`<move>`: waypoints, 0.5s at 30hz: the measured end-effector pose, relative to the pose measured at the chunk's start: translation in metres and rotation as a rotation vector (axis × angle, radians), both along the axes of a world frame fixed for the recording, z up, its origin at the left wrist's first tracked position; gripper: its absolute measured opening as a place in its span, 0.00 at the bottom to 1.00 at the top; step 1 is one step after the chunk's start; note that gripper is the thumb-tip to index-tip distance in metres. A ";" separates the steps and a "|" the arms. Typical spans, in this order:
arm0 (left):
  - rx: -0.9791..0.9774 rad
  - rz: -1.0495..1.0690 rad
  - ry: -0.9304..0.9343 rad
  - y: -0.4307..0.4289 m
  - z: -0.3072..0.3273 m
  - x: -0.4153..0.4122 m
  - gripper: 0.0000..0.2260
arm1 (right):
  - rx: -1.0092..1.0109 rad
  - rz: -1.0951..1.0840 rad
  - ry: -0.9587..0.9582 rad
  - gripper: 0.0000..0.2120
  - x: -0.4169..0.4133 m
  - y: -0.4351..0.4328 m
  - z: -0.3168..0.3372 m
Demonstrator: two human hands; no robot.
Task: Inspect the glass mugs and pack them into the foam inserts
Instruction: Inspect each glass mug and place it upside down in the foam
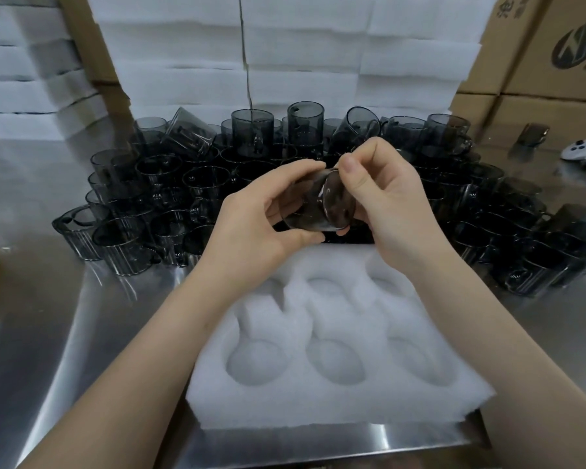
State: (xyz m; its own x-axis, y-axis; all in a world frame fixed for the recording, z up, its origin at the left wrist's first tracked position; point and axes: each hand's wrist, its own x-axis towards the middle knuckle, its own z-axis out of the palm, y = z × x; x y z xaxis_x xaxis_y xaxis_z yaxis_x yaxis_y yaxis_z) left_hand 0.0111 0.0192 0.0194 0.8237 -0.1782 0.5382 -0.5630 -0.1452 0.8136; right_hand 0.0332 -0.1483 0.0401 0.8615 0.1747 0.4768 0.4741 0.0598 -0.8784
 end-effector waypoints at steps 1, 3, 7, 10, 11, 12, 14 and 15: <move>-0.014 -0.004 -0.007 0.000 0.000 0.000 0.33 | -0.006 0.007 0.014 0.06 0.000 0.000 0.000; -0.052 -0.027 -0.008 0.001 0.001 0.000 0.33 | -0.021 0.037 0.033 0.02 0.002 -0.002 -0.001; -0.170 -0.089 0.020 0.003 0.004 -0.001 0.31 | 0.020 0.141 0.063 0.10 0.001 -0.006 0.002; -0.293 -0.086 0.065 0.003 0.005 -0.002 0.27 | 0.049 0.185 0.135 0.15 0.001 -0.007 0.004; -0.316 -0.068 0.073 0.002 0.005 -0.003 0.26 | 0.026 0.170 0.150 0.14 0.001 -0.006 0.004; -0.330 -0.052 0.078 0.002 0.005 -0.003 0.26 | -0.005 0.151 0.158 0.12 0.001 -0.006 0.003; -0.324 -0.028 0.089 0.002 0.005 -0.003 0.26 | -0.068 0.131 0.162 0.07 0.001 -0.006 0.001; -0.299 -0.016 0.092 0.003 0.006 -0.003 0.26 | -0.095 0.137 0.157 0.07 0.000 -0.005 0.000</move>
